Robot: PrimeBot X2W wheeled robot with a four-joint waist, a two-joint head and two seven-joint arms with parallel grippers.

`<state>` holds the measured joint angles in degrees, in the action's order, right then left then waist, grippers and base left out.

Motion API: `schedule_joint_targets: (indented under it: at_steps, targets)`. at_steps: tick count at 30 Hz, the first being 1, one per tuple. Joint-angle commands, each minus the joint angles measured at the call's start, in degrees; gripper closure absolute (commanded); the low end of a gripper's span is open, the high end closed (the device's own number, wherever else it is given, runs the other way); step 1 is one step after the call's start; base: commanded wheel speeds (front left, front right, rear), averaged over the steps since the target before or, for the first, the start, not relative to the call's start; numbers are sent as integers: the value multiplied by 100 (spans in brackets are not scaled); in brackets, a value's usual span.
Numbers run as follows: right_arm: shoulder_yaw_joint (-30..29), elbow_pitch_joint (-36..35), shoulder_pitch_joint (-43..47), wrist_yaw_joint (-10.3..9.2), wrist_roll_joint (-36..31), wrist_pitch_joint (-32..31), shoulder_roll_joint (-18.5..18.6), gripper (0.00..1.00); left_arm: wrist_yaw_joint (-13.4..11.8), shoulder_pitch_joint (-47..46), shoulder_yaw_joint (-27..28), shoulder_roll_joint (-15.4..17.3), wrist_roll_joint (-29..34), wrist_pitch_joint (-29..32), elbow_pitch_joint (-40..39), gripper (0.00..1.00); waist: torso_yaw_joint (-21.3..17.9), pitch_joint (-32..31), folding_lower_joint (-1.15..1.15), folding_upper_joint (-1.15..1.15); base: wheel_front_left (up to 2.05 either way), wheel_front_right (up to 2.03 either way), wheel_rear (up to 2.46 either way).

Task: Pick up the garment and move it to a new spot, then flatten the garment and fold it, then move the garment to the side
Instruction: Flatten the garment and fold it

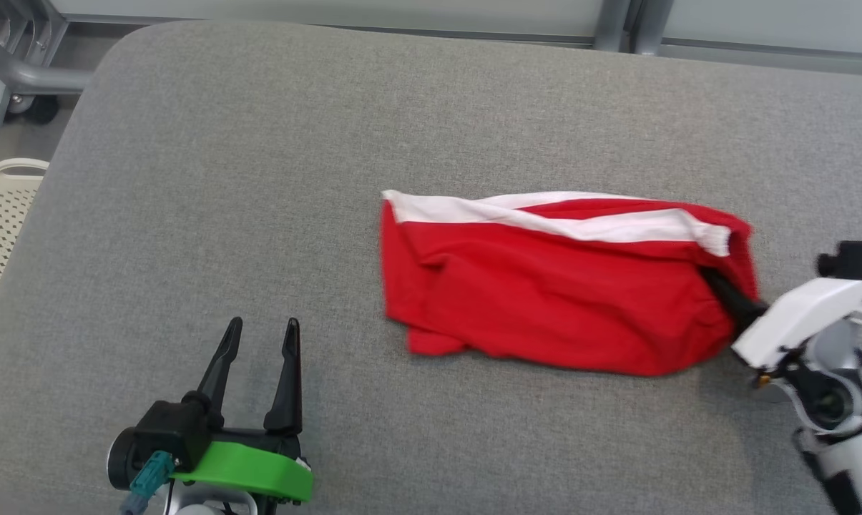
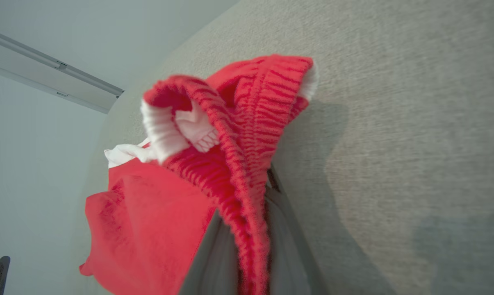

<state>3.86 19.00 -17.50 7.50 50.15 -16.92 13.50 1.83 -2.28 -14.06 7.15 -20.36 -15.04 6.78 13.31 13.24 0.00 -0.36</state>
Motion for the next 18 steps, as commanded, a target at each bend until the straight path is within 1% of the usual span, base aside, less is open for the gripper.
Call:
schedule_joint_targets:
  at_steps: [1, 3, 5, 6, 8, 10, 11, 12, 15, 16, 18]
  targets:
    - [-196, -41, 117, -2, 177, -156, 273, 100, 49, 77, 48, -29, 75, -13, 11, 0, -26, -27, 0, 36, 0, 0, 0]
    - [-487, -136, 174, 0, 464, -525, 634, 100, 113, 102, 98, -49, 131, -13, 53, 0, -38, -56, 0, 36, 0, 0, 0]
    - [-902, -165, 230, 0, 632, -938, 1046, 100, 161, 121, 153, -72, 170, -12, 85, 0, -45, -73, 0, 36, 0, 0, 0]
    - [-1130, -161, 261, 0, 622, -1111, 1260, 100, 183, 121, 173, -91, 192, -13, 101, 0, -43, -68, 0, 36, 0, 0, 0]
    - [-1430, -242, 321, 1, 367, -1400, 1612, 100, 228, 104, 186, -133, 222, -13, 139, 0, -23, -58, 0, 36, 0, 0, 0]
    - [-1588, -482, 278, 1, 105, -1574, 1752, 100, 264, 119, 189, -166, 241, -13, 169, 0, -8, -46, 0, 36, 0, 0, 0]
    - [-1549, -705, 250, 1, -45, -1671, 1749, 100, 280, 130, 207, -174, 252, -13, 178, 0, -9, -42, 0, 36, 0, 0, 0]
    - [-1449, -955, 222, 1, -123, -1779, 1669, 100, 294, 150, 228, -185, 266, -13, 183, 0, -15, -41, 0, 36, 0, 0, 0]
    - [-877, -1700, 148, 0, -465, -2114, 1382, 100, 312, 211, 313, -220, 329, -13, 175, 0, -75, -21, 0, 36, 0, 0, 0]
    - [-452, -1952, -9, 0, -697, -2251, 1033, 100, 331, 226, 349, -249, 376, -13, 172, 0, -114, 10, 0, 36, 0, 0, 0]
    - [-93, -1956, -205, 1, -1020, -2304, 654, 100, 362, 238, 353, -268, 409, -13, 186, 0, -134, 42, 0, 36, 0, 0, 0]
